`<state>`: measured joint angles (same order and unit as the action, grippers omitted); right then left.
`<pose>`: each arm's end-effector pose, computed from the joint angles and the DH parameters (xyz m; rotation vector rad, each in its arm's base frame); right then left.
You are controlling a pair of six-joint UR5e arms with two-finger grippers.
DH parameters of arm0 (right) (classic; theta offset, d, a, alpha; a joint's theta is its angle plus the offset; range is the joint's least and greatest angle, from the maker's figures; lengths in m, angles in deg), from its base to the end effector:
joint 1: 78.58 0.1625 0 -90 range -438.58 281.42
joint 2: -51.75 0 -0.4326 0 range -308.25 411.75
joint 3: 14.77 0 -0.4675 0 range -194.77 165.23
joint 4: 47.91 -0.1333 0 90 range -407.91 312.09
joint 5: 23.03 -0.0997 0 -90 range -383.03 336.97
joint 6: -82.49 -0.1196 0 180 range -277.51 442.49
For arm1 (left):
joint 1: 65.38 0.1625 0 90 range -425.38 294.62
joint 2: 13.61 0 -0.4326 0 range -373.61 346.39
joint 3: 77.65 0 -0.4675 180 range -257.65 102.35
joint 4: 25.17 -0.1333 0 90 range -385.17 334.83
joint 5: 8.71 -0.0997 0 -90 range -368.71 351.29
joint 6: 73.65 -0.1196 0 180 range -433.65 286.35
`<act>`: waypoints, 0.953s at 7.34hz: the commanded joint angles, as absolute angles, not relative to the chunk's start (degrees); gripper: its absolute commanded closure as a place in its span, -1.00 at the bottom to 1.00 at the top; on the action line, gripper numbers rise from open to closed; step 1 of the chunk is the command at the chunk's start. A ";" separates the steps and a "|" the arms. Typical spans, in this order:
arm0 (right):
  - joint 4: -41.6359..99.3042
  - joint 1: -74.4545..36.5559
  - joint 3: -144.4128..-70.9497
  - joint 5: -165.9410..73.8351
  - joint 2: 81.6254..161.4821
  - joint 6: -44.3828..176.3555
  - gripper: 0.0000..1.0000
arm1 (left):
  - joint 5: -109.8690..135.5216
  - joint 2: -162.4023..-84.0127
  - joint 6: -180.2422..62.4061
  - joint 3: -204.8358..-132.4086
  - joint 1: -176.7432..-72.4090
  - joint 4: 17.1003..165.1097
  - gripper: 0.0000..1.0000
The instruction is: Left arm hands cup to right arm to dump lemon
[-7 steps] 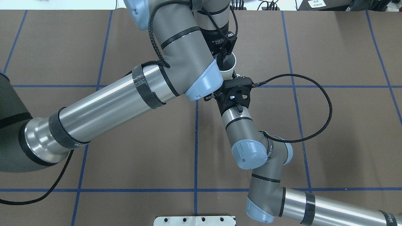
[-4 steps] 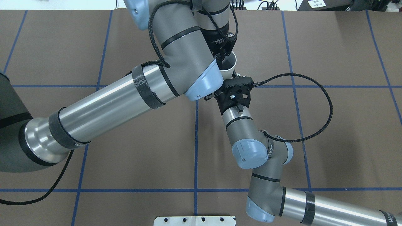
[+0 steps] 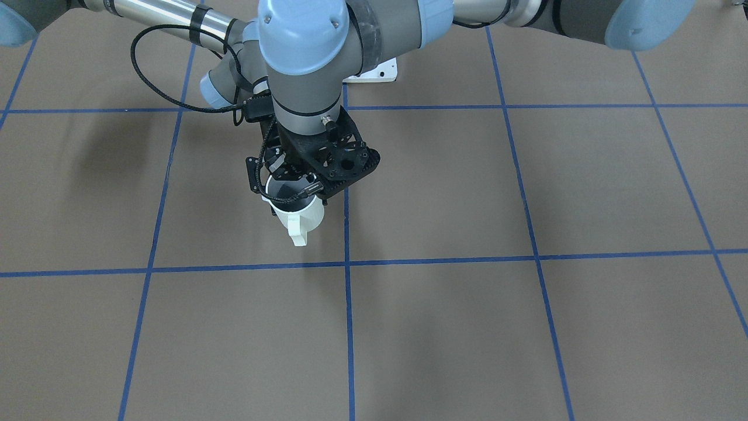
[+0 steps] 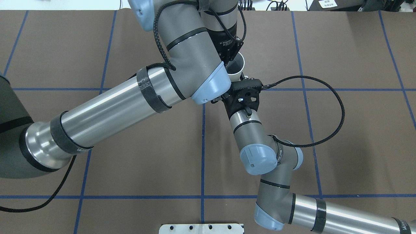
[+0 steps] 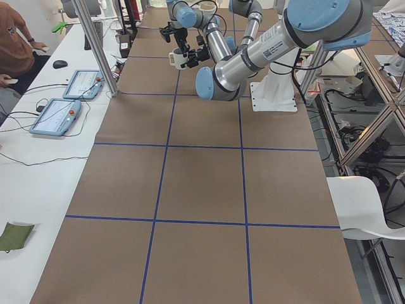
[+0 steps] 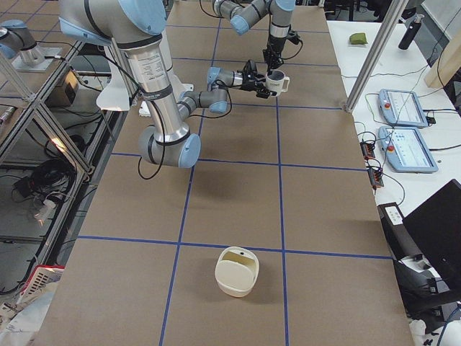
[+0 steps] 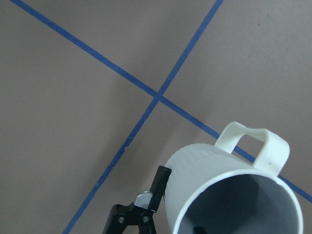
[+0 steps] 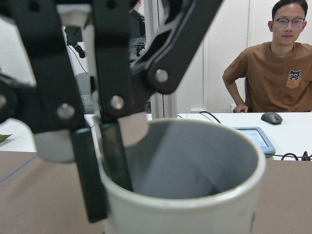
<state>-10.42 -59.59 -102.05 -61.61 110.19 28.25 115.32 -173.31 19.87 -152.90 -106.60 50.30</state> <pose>-0.6114 -0.4503 0.2183 1.2440 -0.8192 0.3985 0.5688 -0.5866 -0.0593 -0.3205 0.8399 -0.5191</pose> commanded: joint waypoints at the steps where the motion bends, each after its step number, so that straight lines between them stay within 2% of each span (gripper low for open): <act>1: -10.38 -59.60 -101.88 -61.53 110.37 28.26 -0.45 | 115.39 -173.22 19.87 -153.41 -106.60 50.24 1.00; 2: -10.47 -59.68 -101.61 -60.83 110.46 27.48 -0.99 | 115.39 -173.22 19.87 -153.50 -106.69 50.24 1.00; 7: -10.29 -61.44 -99.41 -61.00 111.07 27.29 -1.00 | 115.40 -173.40 19.95 -156.22 -107.39 50.06 1.00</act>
<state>-10.22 -60.98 -99.96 -60.92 110.93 27.36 115.44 -173.35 19.94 -155.27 -106.95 50.10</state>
